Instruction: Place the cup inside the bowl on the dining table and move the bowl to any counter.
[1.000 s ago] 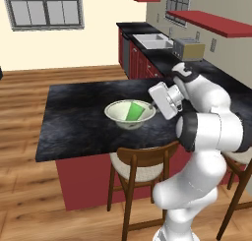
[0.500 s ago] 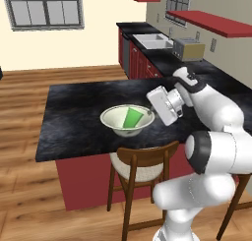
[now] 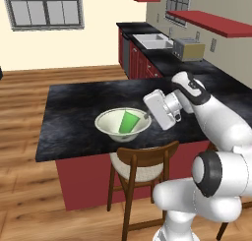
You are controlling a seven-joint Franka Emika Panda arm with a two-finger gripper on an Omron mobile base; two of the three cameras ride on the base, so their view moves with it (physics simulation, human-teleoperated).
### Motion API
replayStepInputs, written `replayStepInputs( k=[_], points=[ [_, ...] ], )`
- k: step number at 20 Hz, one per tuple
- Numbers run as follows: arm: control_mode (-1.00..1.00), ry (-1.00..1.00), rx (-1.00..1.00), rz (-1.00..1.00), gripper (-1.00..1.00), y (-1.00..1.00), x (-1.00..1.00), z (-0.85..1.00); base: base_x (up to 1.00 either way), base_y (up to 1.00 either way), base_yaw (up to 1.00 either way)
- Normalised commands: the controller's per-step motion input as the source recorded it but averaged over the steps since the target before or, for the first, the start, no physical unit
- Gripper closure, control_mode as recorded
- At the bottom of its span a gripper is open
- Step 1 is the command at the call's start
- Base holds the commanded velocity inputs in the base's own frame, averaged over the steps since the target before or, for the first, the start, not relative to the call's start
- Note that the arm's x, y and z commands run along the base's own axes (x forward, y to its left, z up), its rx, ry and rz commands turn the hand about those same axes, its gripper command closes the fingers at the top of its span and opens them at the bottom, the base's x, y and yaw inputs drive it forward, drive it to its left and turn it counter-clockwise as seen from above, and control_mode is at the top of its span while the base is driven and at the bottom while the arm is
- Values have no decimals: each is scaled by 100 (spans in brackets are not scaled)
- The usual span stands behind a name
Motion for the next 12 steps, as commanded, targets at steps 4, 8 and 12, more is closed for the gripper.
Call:
replayStepInputs(
  k=[4, 8, 12],
  points=[
    [-100, 0, 0, 0, 100, 0, 0, 0, 0, 0, 0],
    [-100, 0, 0, 0, 100, 0, 0, 0, 0, 0, 0],
    [-100, 0, 0, 0, 100, 0, 0, 0, 0, 0, 0]
  ],
)
